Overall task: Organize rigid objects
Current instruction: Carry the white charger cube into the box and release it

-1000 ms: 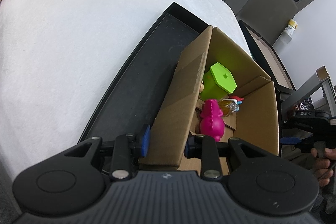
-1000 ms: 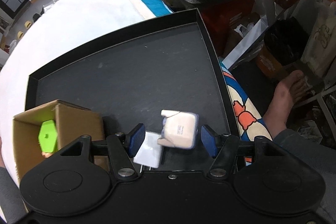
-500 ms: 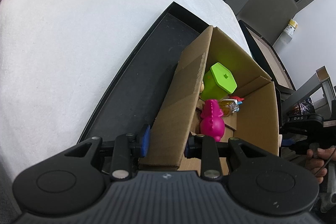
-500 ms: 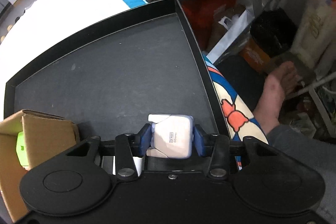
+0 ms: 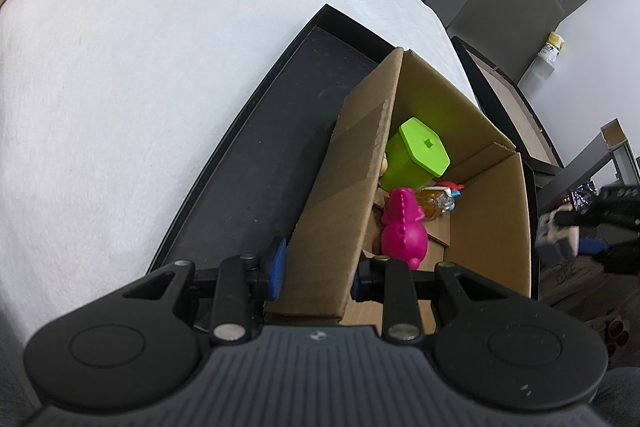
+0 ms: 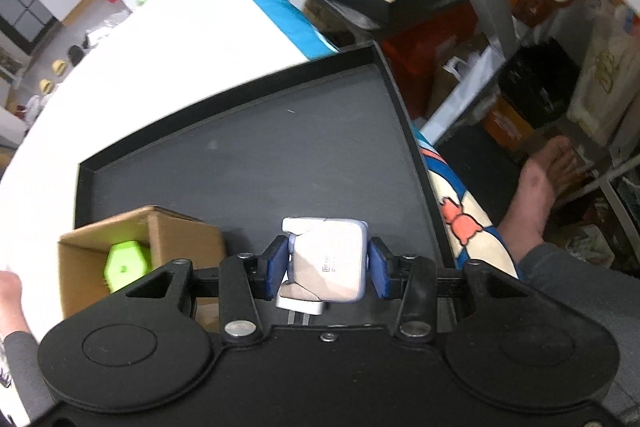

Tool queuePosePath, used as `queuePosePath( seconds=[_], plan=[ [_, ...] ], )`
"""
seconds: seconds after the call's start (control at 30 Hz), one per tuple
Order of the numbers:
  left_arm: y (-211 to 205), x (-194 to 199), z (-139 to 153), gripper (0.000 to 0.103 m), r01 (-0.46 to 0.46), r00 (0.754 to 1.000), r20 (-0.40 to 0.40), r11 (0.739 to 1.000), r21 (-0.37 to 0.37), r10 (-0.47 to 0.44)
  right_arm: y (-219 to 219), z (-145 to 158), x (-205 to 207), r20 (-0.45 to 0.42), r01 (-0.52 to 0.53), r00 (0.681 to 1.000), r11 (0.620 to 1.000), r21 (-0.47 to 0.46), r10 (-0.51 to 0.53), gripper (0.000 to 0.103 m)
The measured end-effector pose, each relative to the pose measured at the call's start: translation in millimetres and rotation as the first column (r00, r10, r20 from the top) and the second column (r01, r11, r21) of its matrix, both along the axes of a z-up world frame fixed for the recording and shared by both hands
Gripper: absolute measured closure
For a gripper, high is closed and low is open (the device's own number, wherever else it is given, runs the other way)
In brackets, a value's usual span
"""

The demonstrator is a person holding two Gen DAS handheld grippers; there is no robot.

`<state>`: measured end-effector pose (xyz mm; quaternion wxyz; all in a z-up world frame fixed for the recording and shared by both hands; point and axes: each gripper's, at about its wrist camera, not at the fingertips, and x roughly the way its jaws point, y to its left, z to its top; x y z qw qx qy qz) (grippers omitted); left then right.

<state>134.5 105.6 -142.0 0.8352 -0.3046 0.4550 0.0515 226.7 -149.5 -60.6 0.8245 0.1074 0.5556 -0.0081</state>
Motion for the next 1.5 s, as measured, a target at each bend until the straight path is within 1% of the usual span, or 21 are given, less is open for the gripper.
queuePosePath(
  seconds=[0.33, 0.53, 0.67, 0.87, 1.03, 1.2, 1.27, 1.3, 1.37, 1.5],
  plan=[
    [1.7, -1.6, -0.7, 0.075, 0.003, 1.0, 0.002, 1.0, -0.008, -0.003, 40.6, 44.5, -10.6, 0.068, -0.109, 0.992, 0.993, 0.042, 0.106, 0.061],
    [2.4, -1.8, -0.6, 0.075, 0.007, 1.0, 0.004, 1.0, -0.008, -0.007, 73.2, 58.5, -20.9, 0.084, -0.178, 0.981, 0.983, 0.052, 0.174, 0.061],
    [3.8, -1.7, -0.8, 0.075, 0.007, 1.0, 0.003, 1.0, -0.016, -0.007, 91.9, 59.2, -28.4, 0.081, -0.224, 0.972, 0.974, 0.047, 0.22, 0.061],
    [3.6, -1.4, -0.6, 0.075, 0.009, 1.0, 0.003, 1.0, -0.018, -0.009, 108.8, 45.9, -35.8, 0.035, -0.265, 0.964, 0.964, 0.015, 0.264, 0.061],
    [1.5, -1.6, 0.7, 0.074, 0.018, 1.0, 0.006, 1.0, -0.005, -0.018, 113.2, 34.2, -39.2, 0.001, -0.257, 0.966, 0.966, 0.001, 0.257, 0.06],
    [2.2, -0.5, 0.2, 0.074, 0.013, 1.0, 0.005, 1.0, -0.012, -0.013, 116.2, 28.7, -43.8, -0.01, -0.257, 0.966, 0.966, 0.005, 0.257, 0.06],
    [2.5, -0.5, 0.1, 0.074, 0.013, 1.0, 0.004, 1.0, -0.013, -0.013, 116.3, 29.5, -44.8, -0.014, -0.256, 0.967, 0.967, -0.001, 0.255, 0.06],
    [2.5, -0.5, 0.2, 0.071, 0.013, 1.0, 0.004, 1.0, -0.013, -0.013, 116.6, 30.9, -45.4, -0.007, -0.255, 0.967, 0.967, -0.008, 0.255, 0.06],
    [1.2, -2.3, 3.1, 0.071, 0.014, 1.0, 0.017, 1.0, 0.001, -0.014, 116.8, 37.2, -46.4, 0.01, -0.262, 0.965, 0.965, -0.018, 0.262, 0.059],
    [2.7, -4.0, 2.8, 0.071, 0.011, 1.0, 0.015, 1.0, -0.012, -0.011, 113.3, 48.3, -46.9, 0.033, -0.257, 0.966, 0.966, -0.019, 0.257, 0.059]
  ],
)
